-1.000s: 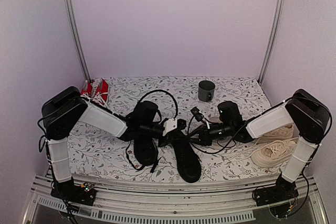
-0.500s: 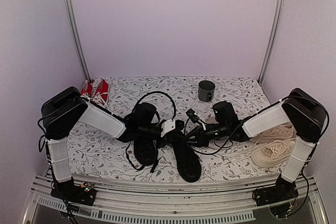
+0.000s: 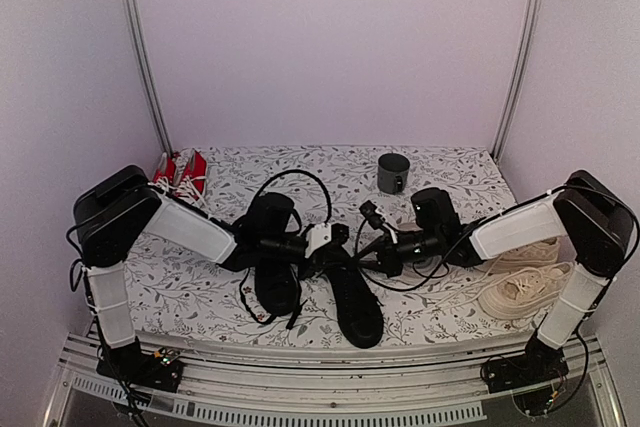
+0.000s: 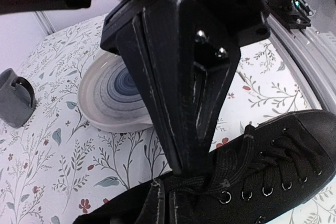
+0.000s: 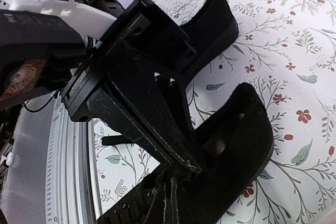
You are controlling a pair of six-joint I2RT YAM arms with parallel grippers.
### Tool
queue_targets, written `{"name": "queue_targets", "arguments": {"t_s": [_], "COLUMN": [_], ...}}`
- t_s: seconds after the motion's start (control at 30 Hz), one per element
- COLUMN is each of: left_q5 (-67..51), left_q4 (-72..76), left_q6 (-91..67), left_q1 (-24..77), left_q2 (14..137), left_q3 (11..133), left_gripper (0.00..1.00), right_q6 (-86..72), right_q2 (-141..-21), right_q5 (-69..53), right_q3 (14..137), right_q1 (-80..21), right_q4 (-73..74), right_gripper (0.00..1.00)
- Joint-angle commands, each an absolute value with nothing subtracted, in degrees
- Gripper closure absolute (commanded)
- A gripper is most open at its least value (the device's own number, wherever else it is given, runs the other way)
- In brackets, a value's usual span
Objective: Tie the shoes
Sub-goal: Tie the loops with the shoelace on the shoe.
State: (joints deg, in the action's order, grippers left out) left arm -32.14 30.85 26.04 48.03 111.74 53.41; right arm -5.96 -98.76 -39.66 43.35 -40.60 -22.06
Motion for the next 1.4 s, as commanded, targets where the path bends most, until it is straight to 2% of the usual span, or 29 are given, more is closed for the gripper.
{"name": "queue_targets", "arguments": {"t_s": [0.0, 0.07, 0.27, 0.33, 0.43, 0.6, 0.67, 0.73, 0.83, 0.9, 1.0, 1.13, 1.27, 1.37], "left_q5": [-32.81, -32.62, -32.83, -32.78, -32.42, -31.97, -31.99, -31.91, -32.1, -32.96, -35.68, -40.29, -44.15, -40.56], "left_q4": [33.75, 34.19, 34.61, 34.63, 34.59, 34.04, 33.9, 33.55, 32.04, 28.6, 19.98, 4.85, -10.65, -14.01], "left_q6": [24.61, 23.57, 21.66, 21.47, 21.36, 21.3, 21.35, 21.61, 22.18, 23.58, 27.75, 35.98, 42.04, 43.5], "left_q1": [47.65, 47.72, 47.66, 47.72, 47.67, 47.67, 47.71, 47.71, 47.64, 47.46, 46.62, 45.16, 42.96, 41.38], "left_q2": [109.43, 109.26, 109.16, 109.16, 109.16, 109.34, 109.25, 109.16, 108.95, 108.1, 104.25, 99.75, 99.71, 101.98], "left_q3": [52.45, 52.01, 50.93, 50.72, 50.71, 51.32, 51.25, 51.16, 51.3, 51.83, 53.12, 56.95, 62.75, 63.94], "left_gripper": [1.0, 1.0, 1.0, 1.0, 1.0, 1.0, 1.0, 1.0, 1.0, 0.76, 0.54, 0.38, 0.35, 0.37], "right_q6": [-6.49, -6.26, -3.46, -2.4, -2.54, -2.2, -2.28, -2.24, -2.48, -2.46, -2.29, -2.59, -2.89, -2.84], "right_q2": [-93.97, -92.9, -89.69, -89.41, -90.96, -94.39, -95.32, -95.81, -95.74, -94.74, -93.45, -93.63, -94.28, -94.37], "right_q5": [-40.72, -40.19, -36.99, -34.81, -32.98, -31.6, -31.27, -31.12, -31.2, -31.03, -30.28, -30.66, -30.77, -30.86], "right_q3": [41.47, 40.94, 39.04, 38.73, 39.63, 41.33, 41.97, 42.32, 42.5, 41.73, 40.53, 40.04, 40.63, 40.85], "right_q1": [-38.5, -38.2, -39.29, -40.65, -42.65, -44.59, -44.67, -44.7, -44.73, -44.63, -44.53, -44.48, -44.47, -44.48], "right_q4": [-21.65, -21.02, -19.7, -19.75, -19.73, -20.46, -20.38, -20.37, -20.5, -20.85, -20.92, -20.99, -21.32, -21.46], "right_gripper": [0.99, 0.97, 0.82, 0.69, 0.61, 0.55, 0.55, 0.61, 0.86, 0.95, 0.98, 0.98, 0.98, 0.98]}}
